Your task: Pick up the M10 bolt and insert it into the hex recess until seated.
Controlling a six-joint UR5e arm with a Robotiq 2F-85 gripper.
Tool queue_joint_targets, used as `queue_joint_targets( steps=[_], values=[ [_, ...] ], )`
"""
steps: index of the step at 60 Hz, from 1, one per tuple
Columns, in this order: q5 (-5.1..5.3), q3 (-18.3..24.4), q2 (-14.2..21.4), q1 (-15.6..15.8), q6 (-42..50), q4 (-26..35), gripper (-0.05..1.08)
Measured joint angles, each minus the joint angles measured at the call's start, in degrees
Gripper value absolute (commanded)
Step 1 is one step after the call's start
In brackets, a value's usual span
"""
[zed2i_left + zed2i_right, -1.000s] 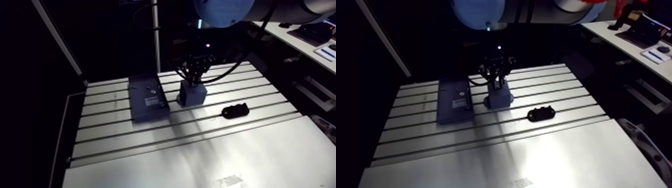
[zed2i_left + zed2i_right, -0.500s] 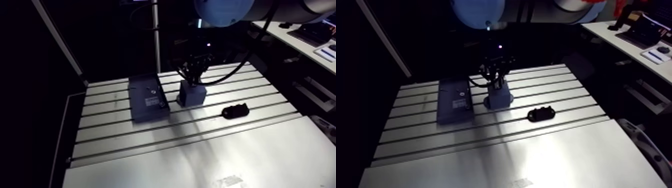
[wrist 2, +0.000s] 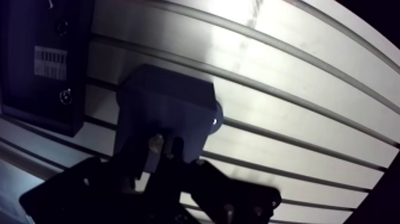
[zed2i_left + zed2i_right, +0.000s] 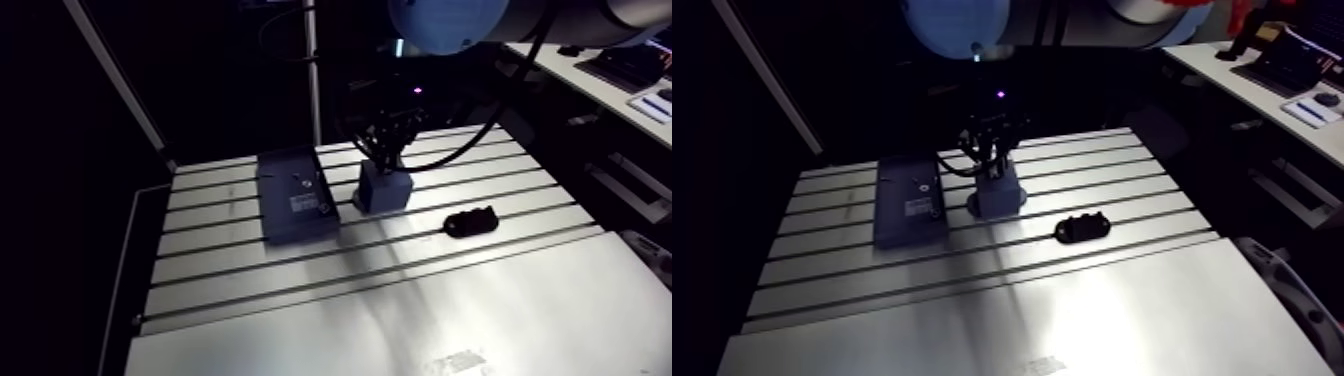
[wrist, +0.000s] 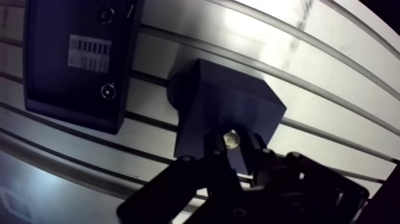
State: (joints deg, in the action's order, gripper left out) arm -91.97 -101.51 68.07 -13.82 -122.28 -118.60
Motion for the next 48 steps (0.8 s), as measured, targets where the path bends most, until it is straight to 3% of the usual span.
queue_joint_targets(
  steps=[48],
  values=[
    [-0.06,0.12,-0.08,0.00,-1.05,-0.02,0.72]
  ],
)
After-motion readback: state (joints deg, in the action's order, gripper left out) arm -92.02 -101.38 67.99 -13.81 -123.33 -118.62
